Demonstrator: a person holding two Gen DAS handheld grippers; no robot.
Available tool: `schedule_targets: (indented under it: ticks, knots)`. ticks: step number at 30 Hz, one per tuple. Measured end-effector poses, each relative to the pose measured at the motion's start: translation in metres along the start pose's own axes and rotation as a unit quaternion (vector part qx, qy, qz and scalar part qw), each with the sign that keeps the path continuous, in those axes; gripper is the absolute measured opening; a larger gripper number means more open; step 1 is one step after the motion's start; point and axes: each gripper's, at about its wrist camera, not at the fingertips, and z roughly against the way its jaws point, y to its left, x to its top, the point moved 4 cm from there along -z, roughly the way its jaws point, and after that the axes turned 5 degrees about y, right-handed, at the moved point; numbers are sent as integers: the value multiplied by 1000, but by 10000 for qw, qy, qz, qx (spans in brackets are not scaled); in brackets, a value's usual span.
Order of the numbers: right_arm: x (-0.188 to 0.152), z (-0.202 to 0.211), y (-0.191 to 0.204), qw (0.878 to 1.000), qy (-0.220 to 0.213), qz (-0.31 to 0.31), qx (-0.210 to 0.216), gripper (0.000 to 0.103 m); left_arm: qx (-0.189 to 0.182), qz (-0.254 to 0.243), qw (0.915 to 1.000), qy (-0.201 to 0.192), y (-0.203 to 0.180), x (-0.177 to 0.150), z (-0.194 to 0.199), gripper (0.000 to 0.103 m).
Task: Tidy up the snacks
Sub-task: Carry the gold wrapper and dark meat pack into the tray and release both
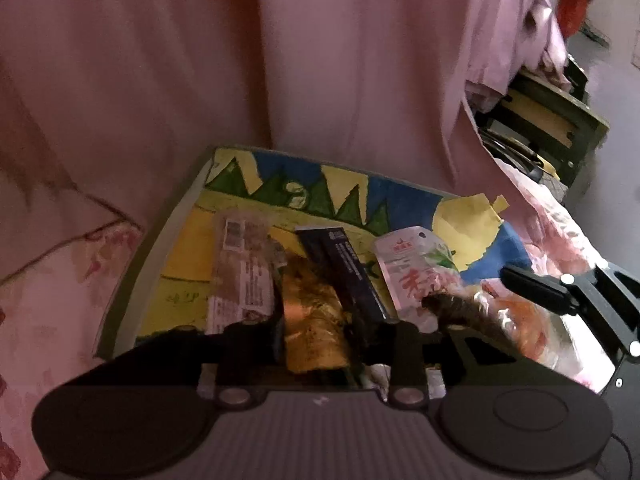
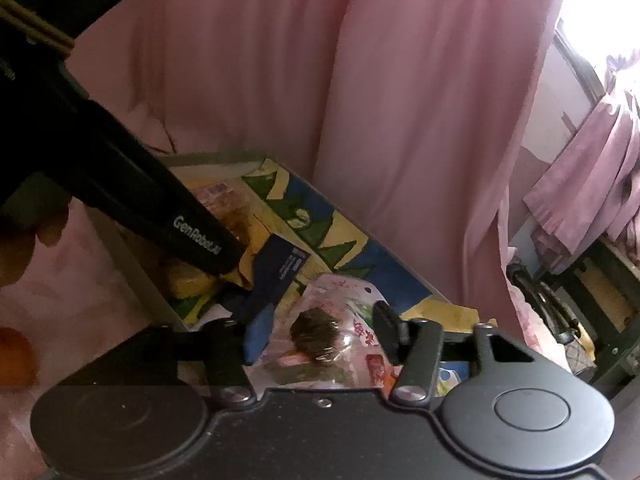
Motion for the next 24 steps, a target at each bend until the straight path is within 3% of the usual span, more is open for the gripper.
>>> schedule_targets:
  ticks: [3, 4, 5, 8, 15, 20, 24]
  knots:
    - [-1, 7, -6, 9999, -6, -142, -47, 75, -59, 176, 9998, 74, 2, 0, 2, 51]
    - [-2, 12, -7, 9997, -28, -210, -75, 78, -42, 228, 9997, 55, 2, 1, 4, 59]
    - [-1, 17, -12, 9994, -61, -321, -104, 79, -23, 251, 9997, 12, 2, 1, 6, 68]
    - [0, 34, -24, 9977, -169, -639, -133, 85, 102, 188, 9997, -151, -3, 2, 19, 80]
    - [3, 91, -54, 9899, -712, -1155, -414, 95, 478, 14, 9956, -805, -18, 6, 73, 94]
    - [-4, 143, -68, 9793, -1184, -1591, -415, 100, 907, -267, 9833, -1558, -34, 1, 125, 103]
    - [-11, 181, -74, 9709, -1488, -1836, -384, 102, 1041, -373, 9744, -1956, -45, -15, 163, 103]
